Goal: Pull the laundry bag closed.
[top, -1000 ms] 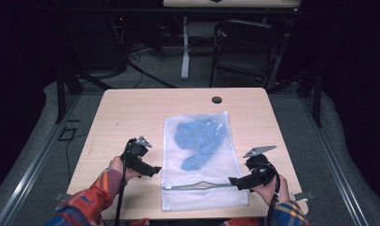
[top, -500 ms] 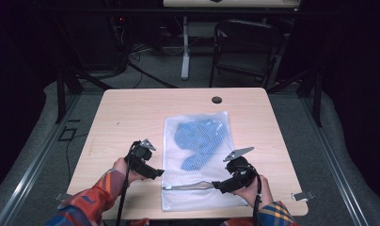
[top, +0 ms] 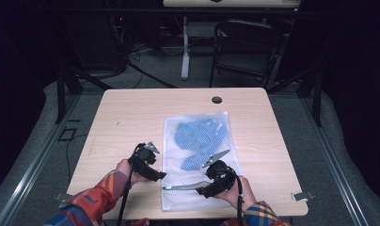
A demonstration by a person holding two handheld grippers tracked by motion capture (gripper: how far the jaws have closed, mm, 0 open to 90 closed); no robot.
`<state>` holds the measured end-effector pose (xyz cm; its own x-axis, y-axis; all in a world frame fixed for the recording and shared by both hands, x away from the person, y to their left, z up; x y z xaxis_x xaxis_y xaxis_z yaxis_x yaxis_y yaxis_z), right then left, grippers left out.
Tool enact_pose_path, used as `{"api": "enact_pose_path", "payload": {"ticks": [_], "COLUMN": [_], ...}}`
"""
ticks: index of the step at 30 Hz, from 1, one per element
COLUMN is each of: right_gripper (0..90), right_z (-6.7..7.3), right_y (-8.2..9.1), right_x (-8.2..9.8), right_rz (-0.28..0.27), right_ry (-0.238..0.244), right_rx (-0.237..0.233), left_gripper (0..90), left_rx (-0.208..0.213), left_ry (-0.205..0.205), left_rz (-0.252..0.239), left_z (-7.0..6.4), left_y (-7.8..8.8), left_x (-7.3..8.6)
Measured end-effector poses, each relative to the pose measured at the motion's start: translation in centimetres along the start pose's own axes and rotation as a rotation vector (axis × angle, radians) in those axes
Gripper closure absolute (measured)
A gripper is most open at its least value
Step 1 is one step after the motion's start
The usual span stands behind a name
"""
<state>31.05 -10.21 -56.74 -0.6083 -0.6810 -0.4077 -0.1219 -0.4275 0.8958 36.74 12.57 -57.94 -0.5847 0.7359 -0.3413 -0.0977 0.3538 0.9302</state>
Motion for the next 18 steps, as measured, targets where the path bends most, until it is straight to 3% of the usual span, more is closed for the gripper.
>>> {"api": "enact_pose_path", "payload": {"ticks": [11, 18], "right_gripper": [44.8, 56.9], "right_z": [1.5, 2.8], "right_y": [-2.1, -3.8], "right_x": [-1.5, -2.8], "right_rz": [0.037, 0.047], "right_ry": [0.050, 0.076], "right_rx": [-0.025, -0.047], "left_gripper": [39.3, 54.1], "left_rx": [0.045, 0.070], "left_ry": [-0.025, -0.041], "left_rz": [0.025, 0.035], "left_z": [-0.5, -0.7], "left_y": [-0.6, -0.9], "left_x": [0.0, 0.0]}}
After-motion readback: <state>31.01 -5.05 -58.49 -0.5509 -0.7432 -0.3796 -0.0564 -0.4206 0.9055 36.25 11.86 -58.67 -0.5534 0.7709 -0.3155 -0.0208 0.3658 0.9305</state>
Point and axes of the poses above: each handheld gripper's, and its own axes: y roughly backward along the jaws, x roughly out of its underside, z roughly to its left, the point moved 5 cm from there along -y, roughly forward along the jaws, and after that the axes turned 8 degrees about z, right-handed, at the moved point
